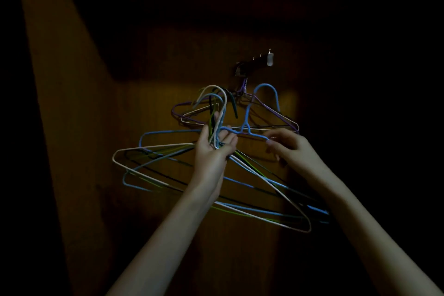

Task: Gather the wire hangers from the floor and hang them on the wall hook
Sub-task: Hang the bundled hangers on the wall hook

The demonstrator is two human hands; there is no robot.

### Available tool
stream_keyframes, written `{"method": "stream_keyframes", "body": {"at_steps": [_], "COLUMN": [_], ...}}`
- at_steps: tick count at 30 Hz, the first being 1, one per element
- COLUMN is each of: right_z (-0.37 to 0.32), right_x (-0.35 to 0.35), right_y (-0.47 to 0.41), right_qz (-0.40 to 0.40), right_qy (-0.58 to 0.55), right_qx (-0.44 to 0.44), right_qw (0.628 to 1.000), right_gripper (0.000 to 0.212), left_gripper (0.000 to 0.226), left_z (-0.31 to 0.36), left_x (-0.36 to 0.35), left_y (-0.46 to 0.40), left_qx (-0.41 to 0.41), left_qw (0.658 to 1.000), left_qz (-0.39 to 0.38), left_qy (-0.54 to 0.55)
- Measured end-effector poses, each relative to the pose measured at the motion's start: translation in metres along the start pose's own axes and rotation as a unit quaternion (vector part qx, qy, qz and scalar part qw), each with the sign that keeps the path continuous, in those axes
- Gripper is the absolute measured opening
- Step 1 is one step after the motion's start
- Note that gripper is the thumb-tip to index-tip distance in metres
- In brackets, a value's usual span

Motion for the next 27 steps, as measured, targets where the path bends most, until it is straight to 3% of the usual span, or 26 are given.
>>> {"method": "stream_keyframes", "body": {"at_steps": [5,10,15,20,27], "right_z": [-0.007,-0.006,0.021,0.037,0.022], "right_x": [-0.013,-0.008,0.004,0.0,0.002], "right_y": [0.002,0.008,0.016,0.03,0.04], "right_qz": [-0.021,-0.009,0.036,0.044,0.023], "right_qy": [-0.098,-0.099,-0.127,-0.164,0.006], "right_qx": [-0.012,-0.019,-0.105,-0.162,-0.094], "right_qw": [0.995,0.995,0.986,0.972,0.995], "right_gripper": [0.023,0.022,0.015,0.024,0.014], "left_gripper": [0.074,0.074,0.07,0.065,0.064], "left_z": [-0.017,-0.018,-0.011,-0.006,-0.011], "left_x": [-0.028,-0.033,-0.04,-0.046,-0.044], "left_y": [0.015,0.025,0.035,0.047,0.061], "left_qx": [0.028,0.036,0.017,-0.006,-0.001], "left_qw": [0.998,0.998,0.998,0.995,0.994], "left_qz": [-0.05,-0.047,-0.061,-0.094,-0.105], "left_qy": [-0.031,-0.017,-0.008,-0.039,-0.03]}}
Point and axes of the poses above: each hand's wrist, its own y-axis away from the middle knuckle, its own x-axis out of the back of the hand, z = x × y, the point moved 10 cm from there along -y, towards the middle knuckle, and after that the axes turned 14 degrees about x, right-handed, at the moved point
